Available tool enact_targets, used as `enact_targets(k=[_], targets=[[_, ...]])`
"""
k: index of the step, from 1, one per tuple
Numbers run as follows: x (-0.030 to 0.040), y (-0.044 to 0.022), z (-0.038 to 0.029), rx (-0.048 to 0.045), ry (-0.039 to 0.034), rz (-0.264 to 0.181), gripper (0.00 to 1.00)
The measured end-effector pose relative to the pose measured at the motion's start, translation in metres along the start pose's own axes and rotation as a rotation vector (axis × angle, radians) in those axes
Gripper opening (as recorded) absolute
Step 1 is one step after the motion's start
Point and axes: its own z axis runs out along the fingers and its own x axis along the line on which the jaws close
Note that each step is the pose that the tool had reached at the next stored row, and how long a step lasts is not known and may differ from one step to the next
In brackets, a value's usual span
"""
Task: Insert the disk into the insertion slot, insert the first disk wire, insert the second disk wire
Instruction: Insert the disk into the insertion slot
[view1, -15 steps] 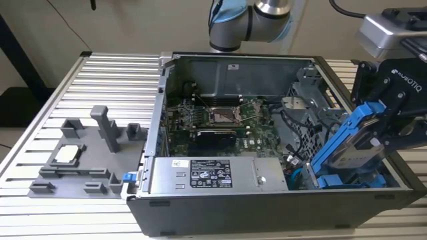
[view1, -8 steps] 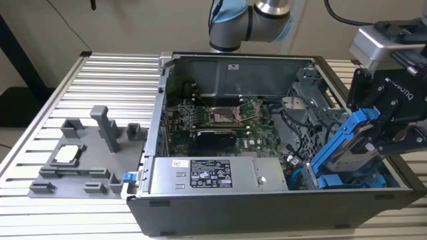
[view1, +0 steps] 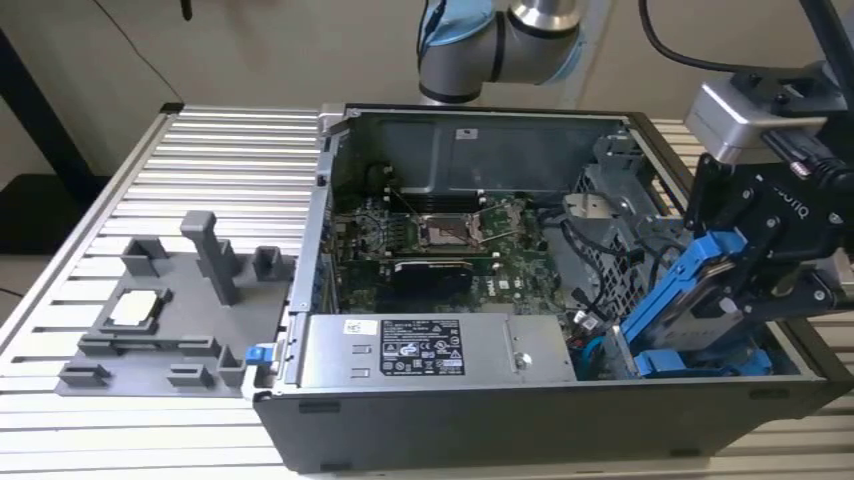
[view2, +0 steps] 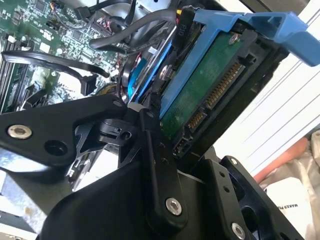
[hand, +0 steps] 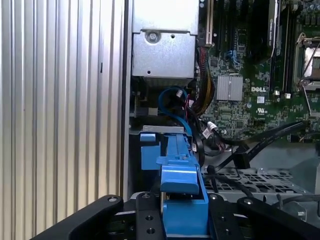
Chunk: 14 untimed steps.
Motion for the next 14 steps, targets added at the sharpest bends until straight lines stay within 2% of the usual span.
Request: enact_targets(k=[4, 14], targets=[[0.0001, -0.0001, 0.0059, 0.0002, -0.0003, 0.0, 0.33], [0.0004, -0.0002, 0.0152, 0.0012, -0.0013, 0.0, 0.33]])
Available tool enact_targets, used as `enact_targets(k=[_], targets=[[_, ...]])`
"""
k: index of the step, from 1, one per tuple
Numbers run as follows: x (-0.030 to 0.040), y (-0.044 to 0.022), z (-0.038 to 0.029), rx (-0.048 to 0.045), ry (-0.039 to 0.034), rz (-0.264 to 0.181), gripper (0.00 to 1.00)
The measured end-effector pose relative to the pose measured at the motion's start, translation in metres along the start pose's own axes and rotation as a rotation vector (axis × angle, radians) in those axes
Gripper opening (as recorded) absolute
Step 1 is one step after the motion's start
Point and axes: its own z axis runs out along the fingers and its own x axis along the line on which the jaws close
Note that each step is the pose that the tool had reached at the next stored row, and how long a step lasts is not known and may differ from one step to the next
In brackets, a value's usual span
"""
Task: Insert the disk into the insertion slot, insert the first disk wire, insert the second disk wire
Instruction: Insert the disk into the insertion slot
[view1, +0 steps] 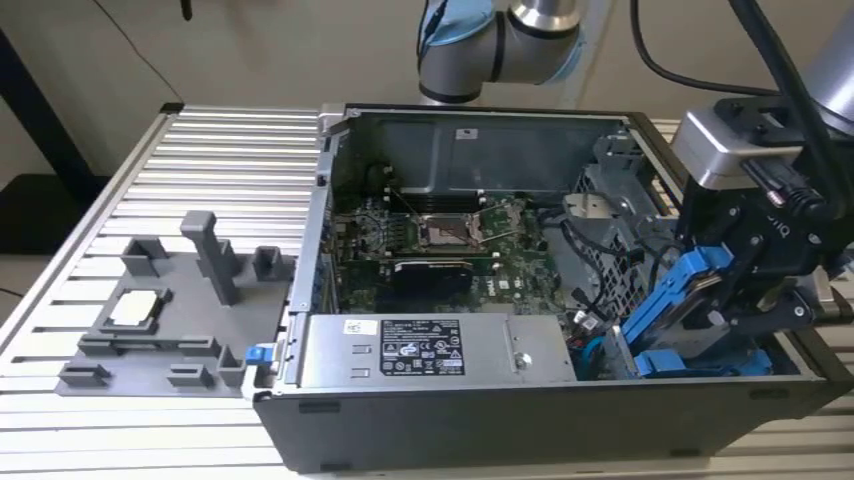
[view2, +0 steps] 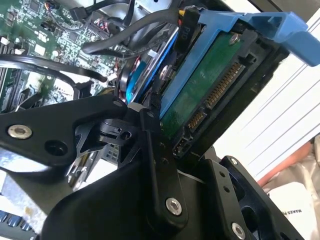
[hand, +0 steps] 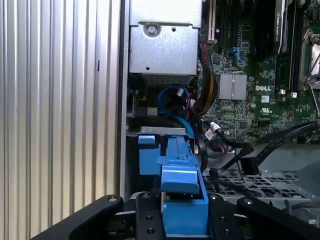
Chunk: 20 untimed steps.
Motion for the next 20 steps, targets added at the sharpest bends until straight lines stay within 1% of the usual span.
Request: enact_targets(k=[8, 10, 12, 15, 17, 20], targets=[[0.0, 0.0, 0.0008, 0.0001, 0.0011, 0.0, 0.33], [0.0, 0.0, 0.0007, -0.0001, 0.0016, 0.0, 0.35], [0.0, 0.0, 0.0008, -0.0001, 0.0018, 0.0, 0.47], [0.0, 0.0, 0.0005, -0.0001, 0.0023, 0.0, 0.47], [-0.0001, 0.0, -0.0035, -0.0001, 0.0026, 0.0, 0.47], [-0.0004, 0.0002, -0.0138, -0.0002, 0.0068, 0.0, 0.47]])
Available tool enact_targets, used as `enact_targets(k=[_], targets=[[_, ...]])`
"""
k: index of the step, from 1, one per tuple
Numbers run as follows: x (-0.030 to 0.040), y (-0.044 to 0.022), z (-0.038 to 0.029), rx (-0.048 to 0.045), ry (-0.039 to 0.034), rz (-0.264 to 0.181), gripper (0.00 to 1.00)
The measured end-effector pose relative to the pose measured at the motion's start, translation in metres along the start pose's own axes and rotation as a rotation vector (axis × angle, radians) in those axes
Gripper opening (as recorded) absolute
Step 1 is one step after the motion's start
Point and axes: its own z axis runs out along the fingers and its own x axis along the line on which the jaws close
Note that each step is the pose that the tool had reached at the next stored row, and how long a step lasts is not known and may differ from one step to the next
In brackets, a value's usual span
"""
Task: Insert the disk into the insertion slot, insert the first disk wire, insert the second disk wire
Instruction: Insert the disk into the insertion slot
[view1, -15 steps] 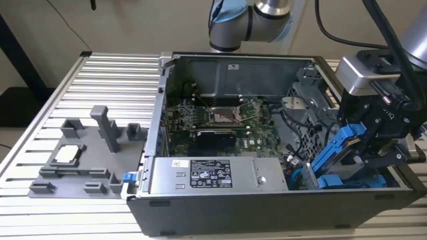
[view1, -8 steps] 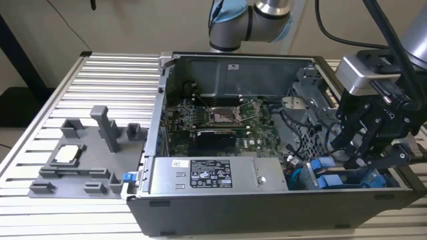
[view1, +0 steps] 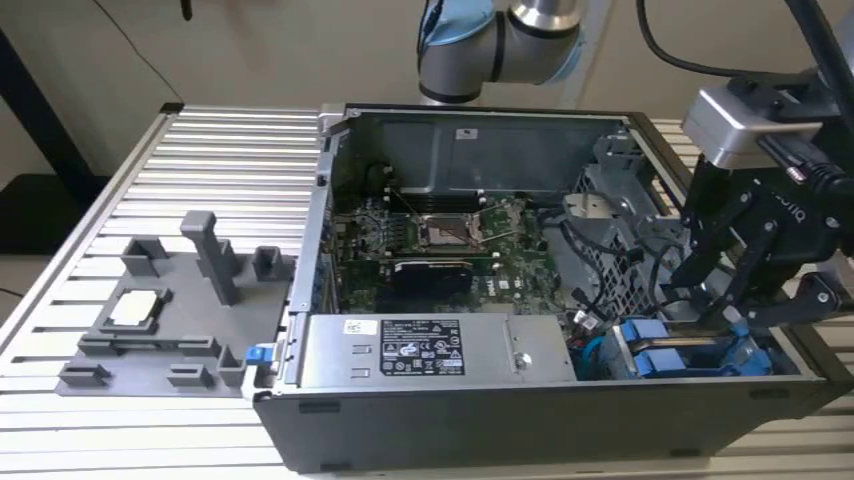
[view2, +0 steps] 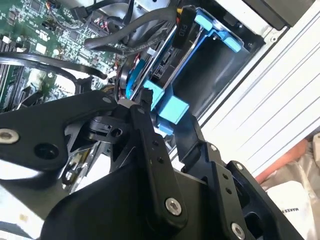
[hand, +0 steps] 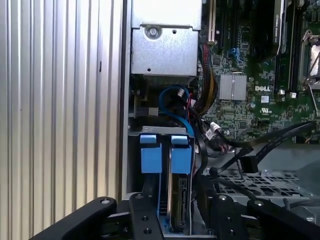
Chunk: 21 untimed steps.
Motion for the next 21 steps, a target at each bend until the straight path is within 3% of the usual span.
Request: enact_targets(k=[2, 4, 5, 12, 15, 16, 21], targets=[[-0.0005, 0.0, -0.005, -0.0001, 0.0049, 0.0, 0.47], [-0.0009, 0.0, -0.0057, 0.0005, 0.007, 0.0, 0.47], [-0.0009, 0.0001, -0.0057, 0.0061, 0.0072, 0.0, 0.47], [-0.0012, 0.0005, -0.0057, 0.1305, 0.0084, -0.006, 0.47], [-0.0012, 0.0006, -0.0056, 0.1735, 0.0026, -0.009, 0.47], [-0.0012, 0.0005, -0.0055, 0.1772, 0.0024, -0.011, 0.47], [-0.0014, -0.0038, -0.005, 0.177, 0.0011, -0.03, 0.47]])
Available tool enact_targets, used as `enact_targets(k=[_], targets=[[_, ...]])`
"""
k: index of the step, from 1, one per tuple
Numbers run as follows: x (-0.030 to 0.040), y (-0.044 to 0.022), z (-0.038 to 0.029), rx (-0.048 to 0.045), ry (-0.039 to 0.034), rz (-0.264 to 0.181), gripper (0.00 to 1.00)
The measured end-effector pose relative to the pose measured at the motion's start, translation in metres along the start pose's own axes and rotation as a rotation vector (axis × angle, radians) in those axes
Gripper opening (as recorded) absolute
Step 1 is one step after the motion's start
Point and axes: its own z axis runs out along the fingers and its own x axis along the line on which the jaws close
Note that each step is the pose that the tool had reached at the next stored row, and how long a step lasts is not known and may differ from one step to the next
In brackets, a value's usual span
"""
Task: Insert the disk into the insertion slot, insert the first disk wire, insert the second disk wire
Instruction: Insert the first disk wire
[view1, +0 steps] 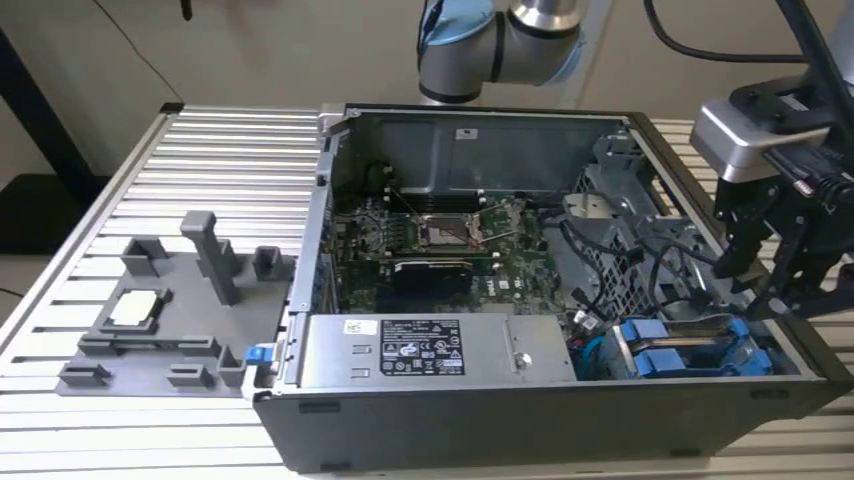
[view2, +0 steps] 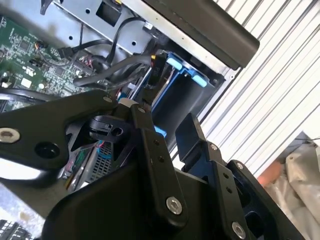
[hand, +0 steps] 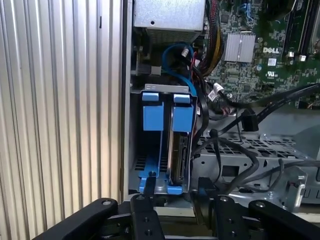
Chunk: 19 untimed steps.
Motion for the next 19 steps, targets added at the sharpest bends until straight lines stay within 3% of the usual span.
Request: enact_targets(k=[7, 19], targets=[[-0.0022, -0.0069, 0.0021, -0.0003, -0.0032, -0.019, 0.47], [-0.0093, -0.0115, 0.0067, 0.0024, -0.0103, -0.04, 0.47]])
